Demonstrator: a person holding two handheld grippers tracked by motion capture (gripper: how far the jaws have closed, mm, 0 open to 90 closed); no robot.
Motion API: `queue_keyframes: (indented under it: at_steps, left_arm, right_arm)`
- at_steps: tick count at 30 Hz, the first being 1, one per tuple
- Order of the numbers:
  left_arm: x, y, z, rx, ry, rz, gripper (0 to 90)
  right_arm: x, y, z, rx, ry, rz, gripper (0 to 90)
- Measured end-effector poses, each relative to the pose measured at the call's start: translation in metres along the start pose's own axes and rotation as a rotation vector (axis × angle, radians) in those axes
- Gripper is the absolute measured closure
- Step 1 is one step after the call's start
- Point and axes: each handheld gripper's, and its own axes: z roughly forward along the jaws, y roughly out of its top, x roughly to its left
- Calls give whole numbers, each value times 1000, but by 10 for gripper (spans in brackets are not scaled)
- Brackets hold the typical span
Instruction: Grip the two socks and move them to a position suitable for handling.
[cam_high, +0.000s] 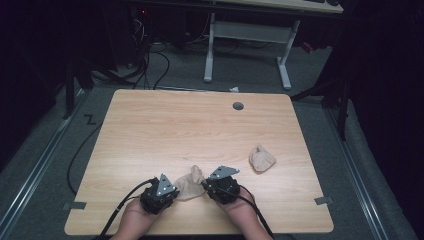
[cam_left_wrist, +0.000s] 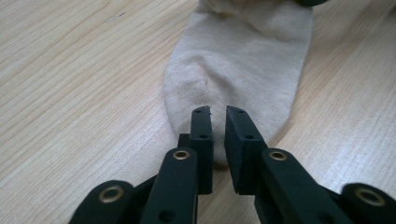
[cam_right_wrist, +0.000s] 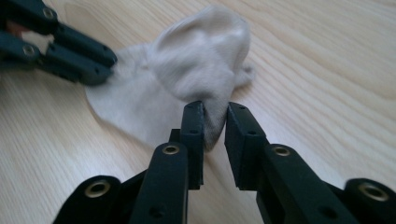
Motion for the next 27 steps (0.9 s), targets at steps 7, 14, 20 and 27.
queue_keyframes:
  at_steps: [7, 14, 20, 27]
  left_arm:
    - [1, -2, 0, -9, -4, -2, 783]
    - [2, -2, -1, -13, 1, 5, 774]
    - [7, -3, -4, 14, 19, 69, 753]
    - [11, -4, -6, 23, 4, 59, 753]
  right_arm:
    - [-7, -16, -27, -52, -25, 41, 728]
    - [-15, -4, -33, -75, -69, 24, 783]
    - [-30, 8, 14, 29, -104, 11, 884]
    - [-27, -4, 16, 61, -100, -9, 884]
